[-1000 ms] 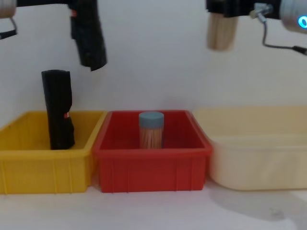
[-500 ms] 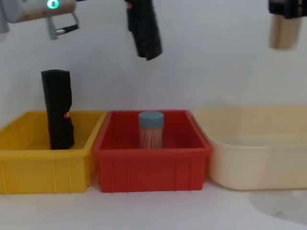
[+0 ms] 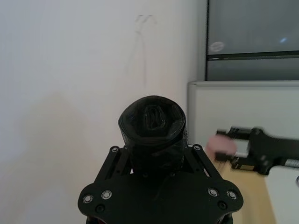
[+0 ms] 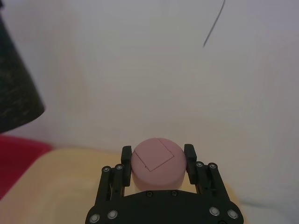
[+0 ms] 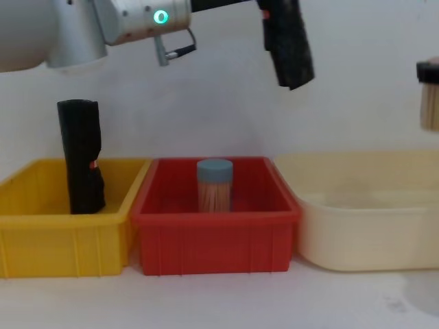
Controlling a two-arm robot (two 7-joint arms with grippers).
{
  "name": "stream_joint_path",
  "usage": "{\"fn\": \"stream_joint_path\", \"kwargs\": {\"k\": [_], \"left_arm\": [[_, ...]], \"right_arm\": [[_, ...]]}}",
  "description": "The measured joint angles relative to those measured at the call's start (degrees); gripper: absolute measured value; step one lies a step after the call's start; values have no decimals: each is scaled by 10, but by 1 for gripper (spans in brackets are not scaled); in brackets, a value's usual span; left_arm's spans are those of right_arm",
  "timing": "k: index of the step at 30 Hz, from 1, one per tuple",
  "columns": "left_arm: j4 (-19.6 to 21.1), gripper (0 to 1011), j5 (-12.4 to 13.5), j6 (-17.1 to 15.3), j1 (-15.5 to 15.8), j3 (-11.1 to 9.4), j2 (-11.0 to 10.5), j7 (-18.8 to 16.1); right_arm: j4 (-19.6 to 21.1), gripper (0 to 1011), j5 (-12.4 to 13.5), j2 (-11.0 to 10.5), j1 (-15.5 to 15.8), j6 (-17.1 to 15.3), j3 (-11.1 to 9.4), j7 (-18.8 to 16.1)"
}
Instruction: Pick up the garbage bag with the one hand and transfer it to the other hand.
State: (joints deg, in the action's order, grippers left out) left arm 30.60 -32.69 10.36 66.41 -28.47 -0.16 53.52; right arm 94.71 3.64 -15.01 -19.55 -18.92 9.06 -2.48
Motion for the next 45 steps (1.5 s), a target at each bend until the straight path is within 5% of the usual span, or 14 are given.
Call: {"fn": "stream_joint_path", "kwargs": {"k": [8,15,35,45], "left_arm": [[-119,358,-34,40,56,-25,45,51],[-172,358,-47,58,81,-36,65,72],[-230,358,-63,76,108,-48,87,96],[-238,358,-65,79,112,-50,90,99]], "right_arm": [[-17,797,5,0,8,-10,-1,-14],[-26,995,8,-1,12,-15,-2,-22],[30,999,27,-25,23,18,-4,-91],[62,999,48,-41,12,5,6,-137]]}}
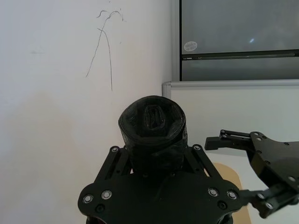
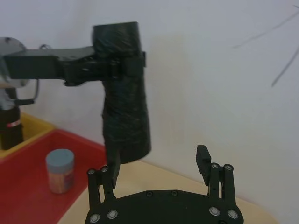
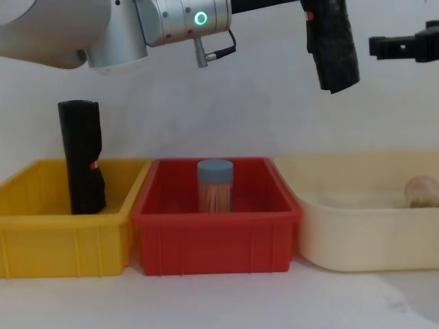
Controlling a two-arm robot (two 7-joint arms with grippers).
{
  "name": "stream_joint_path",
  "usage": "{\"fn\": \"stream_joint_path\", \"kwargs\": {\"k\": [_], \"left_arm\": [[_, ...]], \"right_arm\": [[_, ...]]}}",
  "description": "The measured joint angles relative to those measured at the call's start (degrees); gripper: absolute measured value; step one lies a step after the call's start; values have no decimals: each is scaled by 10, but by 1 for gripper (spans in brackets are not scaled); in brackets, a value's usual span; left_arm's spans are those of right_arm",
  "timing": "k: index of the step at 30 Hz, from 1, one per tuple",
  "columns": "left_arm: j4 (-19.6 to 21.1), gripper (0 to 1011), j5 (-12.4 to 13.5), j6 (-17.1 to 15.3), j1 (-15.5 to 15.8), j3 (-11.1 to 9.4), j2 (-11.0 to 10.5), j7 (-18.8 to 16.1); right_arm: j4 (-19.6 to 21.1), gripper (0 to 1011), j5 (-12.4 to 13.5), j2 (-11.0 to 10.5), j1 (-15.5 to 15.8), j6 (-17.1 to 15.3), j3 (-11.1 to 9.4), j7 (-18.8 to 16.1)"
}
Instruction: Pick up the garbage bag with the one hand and transfer it to the other hand.
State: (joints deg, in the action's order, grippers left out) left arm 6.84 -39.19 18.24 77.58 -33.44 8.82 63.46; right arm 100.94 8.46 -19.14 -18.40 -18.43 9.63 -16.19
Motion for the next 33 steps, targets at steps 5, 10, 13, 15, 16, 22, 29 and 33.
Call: {"fn": "stream_joint_path", "kwargs": {"k": [5,10,13,15,16,22,29,33], "left_arm": [[-2,358,-1,1,1,0,1,1],[-4,358,-1,1,2,-1,1,1],[-4,358,-1,1,2,-1,1,2],[-5,358,-1,2,2,-1,2,2],[-5,358,-1,2,2,-1,2,2],[-5,358,-2,2,2,-1,2,2],[-6,358,-2,2,3,-1,2,2],[-6,358,-2,2,3,-1,2,2]], "right_arm": [[6,999,4,-3,-11,-23,10,-10],[6,999,5,-4,-26,-46,21,-14],[1,999,5,-2,-35,-56,28,-14],[-3,999,4,0,-41,-62,33,-14],[-4,999,3,1,-43,-64,34,-14],[-13,999,1,7,-57,-75,44,-14],[-29,999,-5,18,-76,-81,57,-12],[-44,999,-13,25,-89,-79,66,-9]]}}
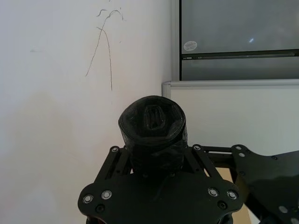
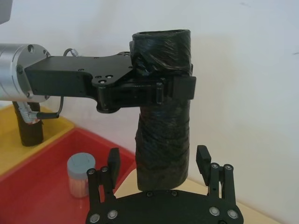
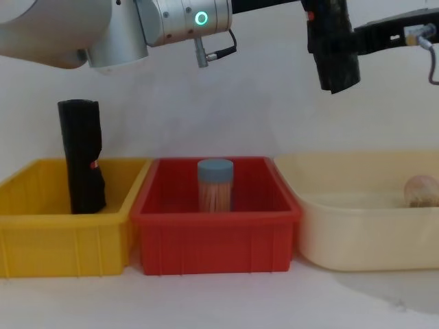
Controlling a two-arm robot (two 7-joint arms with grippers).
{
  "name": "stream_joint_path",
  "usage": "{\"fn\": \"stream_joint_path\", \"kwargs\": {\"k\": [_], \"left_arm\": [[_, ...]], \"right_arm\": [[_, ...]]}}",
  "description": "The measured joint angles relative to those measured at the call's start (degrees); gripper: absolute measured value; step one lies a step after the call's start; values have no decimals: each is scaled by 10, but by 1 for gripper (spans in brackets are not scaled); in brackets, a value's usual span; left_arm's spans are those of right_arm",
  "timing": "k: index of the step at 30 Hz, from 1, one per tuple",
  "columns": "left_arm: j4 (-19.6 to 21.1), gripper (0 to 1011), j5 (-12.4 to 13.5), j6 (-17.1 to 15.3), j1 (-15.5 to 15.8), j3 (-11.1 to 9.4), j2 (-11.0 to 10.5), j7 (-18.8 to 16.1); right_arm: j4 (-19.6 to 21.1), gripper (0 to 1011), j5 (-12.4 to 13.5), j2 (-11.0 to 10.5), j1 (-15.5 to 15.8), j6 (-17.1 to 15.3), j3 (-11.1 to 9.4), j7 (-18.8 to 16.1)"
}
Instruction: Pick up the garbage bag with the one hand and transfer it to the other hand.
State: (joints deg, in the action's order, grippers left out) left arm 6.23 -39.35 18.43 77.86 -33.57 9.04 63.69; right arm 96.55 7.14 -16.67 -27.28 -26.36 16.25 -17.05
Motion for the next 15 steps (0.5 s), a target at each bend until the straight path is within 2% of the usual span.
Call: {"fn": "stream_joint_path", "kwargs": {"k": [15], "left_arm": [[0,358,0,0,0,0,0,0]], "right_arm": [[-67,999,-34,29,-46,25,30,17]]}}
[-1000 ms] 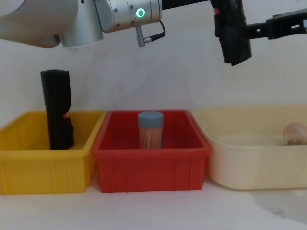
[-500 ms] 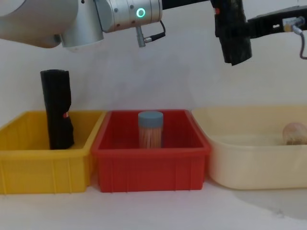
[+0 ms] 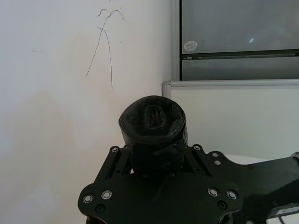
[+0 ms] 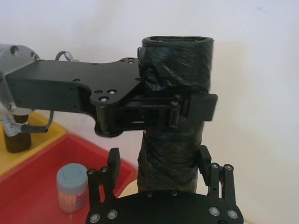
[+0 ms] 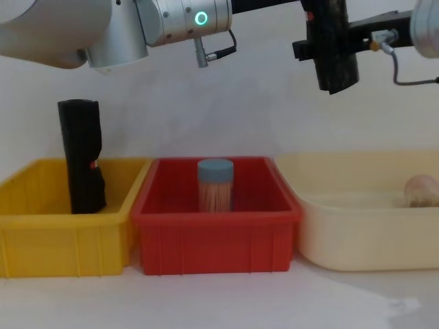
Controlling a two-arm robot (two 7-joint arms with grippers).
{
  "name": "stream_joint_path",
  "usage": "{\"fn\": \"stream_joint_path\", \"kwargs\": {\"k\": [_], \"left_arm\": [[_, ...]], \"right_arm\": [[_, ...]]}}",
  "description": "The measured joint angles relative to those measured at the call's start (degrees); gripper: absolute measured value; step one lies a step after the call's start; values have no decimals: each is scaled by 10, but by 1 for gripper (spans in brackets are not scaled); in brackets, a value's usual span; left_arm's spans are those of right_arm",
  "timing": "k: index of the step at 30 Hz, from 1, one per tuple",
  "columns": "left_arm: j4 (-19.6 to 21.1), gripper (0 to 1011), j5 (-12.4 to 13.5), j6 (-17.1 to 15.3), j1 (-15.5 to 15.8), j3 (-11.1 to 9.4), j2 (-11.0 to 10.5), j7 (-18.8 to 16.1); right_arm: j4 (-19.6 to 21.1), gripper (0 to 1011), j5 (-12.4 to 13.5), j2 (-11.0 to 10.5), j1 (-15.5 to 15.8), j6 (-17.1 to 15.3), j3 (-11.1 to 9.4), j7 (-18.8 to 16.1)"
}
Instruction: Pick up the garbage bag with the one hand and transfer it to the other hand.
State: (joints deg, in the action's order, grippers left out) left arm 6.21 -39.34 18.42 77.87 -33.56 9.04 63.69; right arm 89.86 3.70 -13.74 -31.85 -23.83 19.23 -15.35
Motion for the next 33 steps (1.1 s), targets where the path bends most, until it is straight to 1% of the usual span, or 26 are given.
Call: {"fn": "stream_joint_path", "kwargs": {"k": [5,7,8,10,11,12,15,16,18,20,21,33], "left_arm": [[0,358,0,0,0,0,0,0],[0,358,0,0,0,0,0,0],[0,358,0,0,0,0,0,0],[0,358,0,0,0,0,0,0],[0,358,0,0,0,0,0,0],[0,358,0,0,0,0,0,0],[0,358,0,0,0,0,0,0],[0,358,0,0,0,0,0,0],[0,358,0,0,0,0,0,0],[0,358,0,0,0,0,0,0],[0,358,0,0,0,0,0,0],[0,358,0,0,0,0,0,0]], "right_arm": [[-20,996,-9,10,-13,8,7,6],[-24,978,-11,12,-15,9,8,8],[-28,929,-13,14,-18,10,9,9],[-31,908,-15,15,-20,12,10,10],[-33,888,-16,16,-21,12,11,10],[-36,842,-17,17,-23,13,11,11],[-41,793,-19,20,-26,15,13,13],[-42,742,-20,20,-26,15,13,13],[-45,696,-21,21,-28,16,14,14],[-46,626,-22,22,-29,16,14,14],[-48,611,-23,23,-30,17,15,14],[-54,611,-25,26,-34,19,17,16]]}}
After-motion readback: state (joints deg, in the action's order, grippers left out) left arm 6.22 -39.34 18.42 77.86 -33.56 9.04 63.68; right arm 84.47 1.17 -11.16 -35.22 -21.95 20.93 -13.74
